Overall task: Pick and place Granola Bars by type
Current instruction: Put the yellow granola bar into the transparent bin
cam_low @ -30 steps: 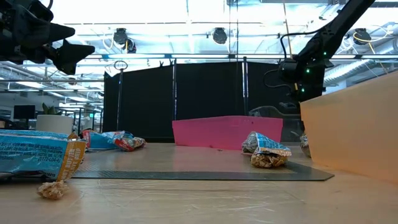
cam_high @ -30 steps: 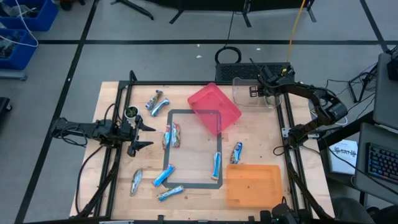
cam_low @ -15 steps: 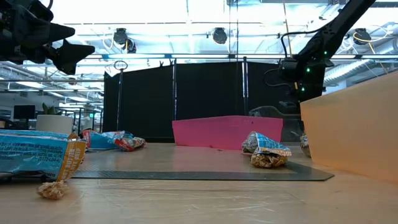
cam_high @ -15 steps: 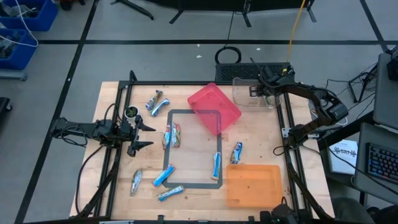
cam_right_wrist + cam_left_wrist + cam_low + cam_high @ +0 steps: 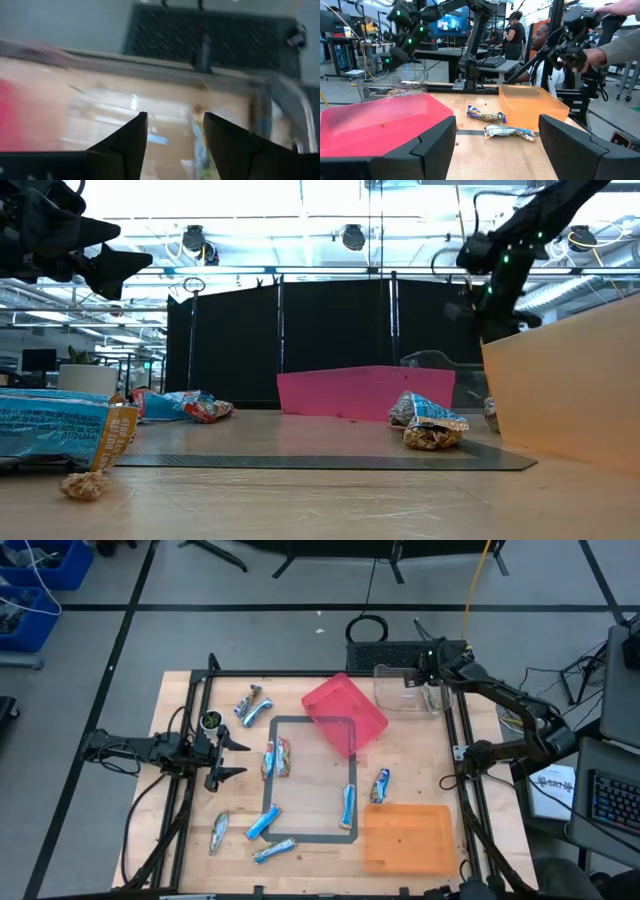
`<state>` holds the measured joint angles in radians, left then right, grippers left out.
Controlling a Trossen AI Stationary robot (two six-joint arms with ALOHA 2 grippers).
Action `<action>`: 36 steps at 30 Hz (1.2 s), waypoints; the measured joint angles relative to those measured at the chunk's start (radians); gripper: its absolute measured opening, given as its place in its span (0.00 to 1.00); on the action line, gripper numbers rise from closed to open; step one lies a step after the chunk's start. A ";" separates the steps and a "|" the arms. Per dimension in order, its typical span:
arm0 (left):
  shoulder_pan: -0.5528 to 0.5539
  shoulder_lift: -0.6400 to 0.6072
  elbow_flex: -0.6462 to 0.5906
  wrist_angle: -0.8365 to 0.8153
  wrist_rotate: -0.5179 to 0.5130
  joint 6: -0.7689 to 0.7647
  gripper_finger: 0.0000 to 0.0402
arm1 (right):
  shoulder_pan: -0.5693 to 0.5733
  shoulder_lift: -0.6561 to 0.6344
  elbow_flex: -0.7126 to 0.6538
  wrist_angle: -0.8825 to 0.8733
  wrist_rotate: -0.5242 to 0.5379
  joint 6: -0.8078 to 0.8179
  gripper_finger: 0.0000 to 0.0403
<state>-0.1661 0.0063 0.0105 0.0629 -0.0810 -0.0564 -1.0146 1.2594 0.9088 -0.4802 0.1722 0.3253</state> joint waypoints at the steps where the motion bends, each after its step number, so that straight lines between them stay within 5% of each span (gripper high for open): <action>1: 0.000 0.000 0.000 0.000 0.000 0.000 0.70 | 0.001 -0.007 0.020 -0.005 -0.014 -0.011 0.47; 12: 0.000 0.000 0.000 0.000 0.000 0.000 0.71 | 0.041 -0.014 0.368 -0.102 -0.022 -0.278 0.47; 36: 0.000 0.000 0.000 0.000 0.000 0.000 0.70 | 0.226 0.111 0.891 -0.402 -0.309 -0.633 0.47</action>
<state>-0.1663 0.0061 0.0105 0.0629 -0.0807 -0.0564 -0.7889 1.3706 1.7994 -0.8826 -0.1372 -0.3078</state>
